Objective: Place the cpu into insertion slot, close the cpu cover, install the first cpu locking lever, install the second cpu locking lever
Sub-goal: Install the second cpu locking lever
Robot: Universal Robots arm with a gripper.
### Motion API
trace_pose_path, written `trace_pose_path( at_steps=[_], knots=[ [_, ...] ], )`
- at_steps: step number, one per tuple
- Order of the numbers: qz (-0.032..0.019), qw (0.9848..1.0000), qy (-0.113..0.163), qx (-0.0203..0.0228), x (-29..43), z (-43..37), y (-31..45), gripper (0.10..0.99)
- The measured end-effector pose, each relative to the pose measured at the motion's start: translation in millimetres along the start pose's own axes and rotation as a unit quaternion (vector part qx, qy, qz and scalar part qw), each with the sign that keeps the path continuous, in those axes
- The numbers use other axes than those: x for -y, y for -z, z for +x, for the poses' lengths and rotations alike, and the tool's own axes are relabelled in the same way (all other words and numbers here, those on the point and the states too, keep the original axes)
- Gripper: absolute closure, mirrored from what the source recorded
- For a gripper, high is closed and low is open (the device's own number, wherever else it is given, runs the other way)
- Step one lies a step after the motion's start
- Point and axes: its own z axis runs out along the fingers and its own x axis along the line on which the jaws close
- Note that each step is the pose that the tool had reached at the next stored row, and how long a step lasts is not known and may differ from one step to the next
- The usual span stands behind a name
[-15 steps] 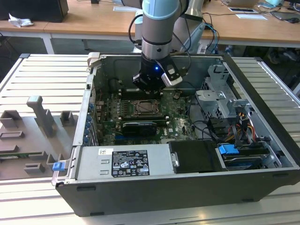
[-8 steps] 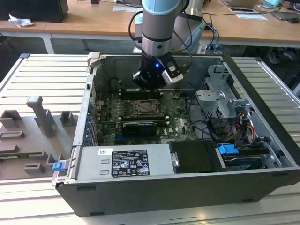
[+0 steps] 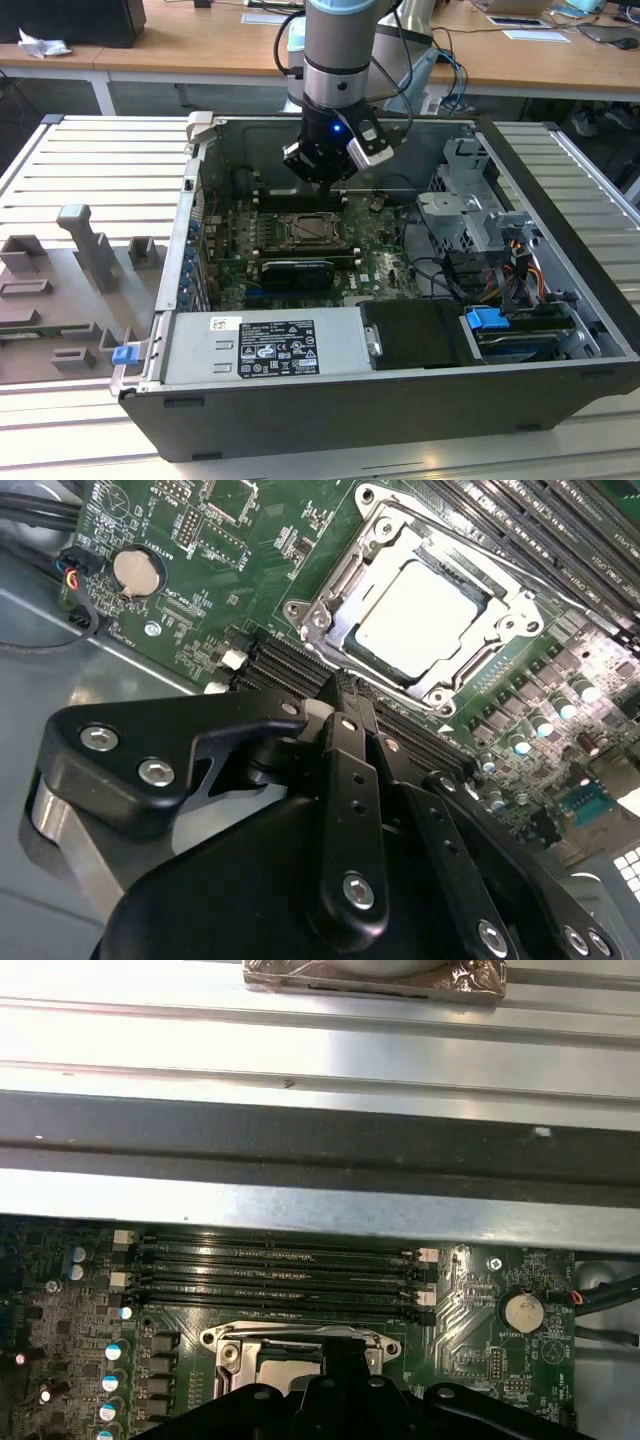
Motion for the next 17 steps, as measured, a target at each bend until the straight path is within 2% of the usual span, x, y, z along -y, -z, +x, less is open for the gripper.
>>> trace_pose_path(
  at_steps=[6, 8, 12, 17],
  knots=[
    [0.0002, 1.0000, 0.000, -0.0001, 5.6, 0.4, 0.6, 0.980],
    [0.0001, 1.0000, 0.000, 0.0000, 5.3, 0.3, 3.6, 0.980],
    [0.0000, 1.0000, 0.000, 0.0000, 4.2, 0.1, 15.3, 0.980],
    [0.0000, 1.0000, 0.000, 0.0000, 11.7, 0.4, 16.1, 0.980]
  ],
)
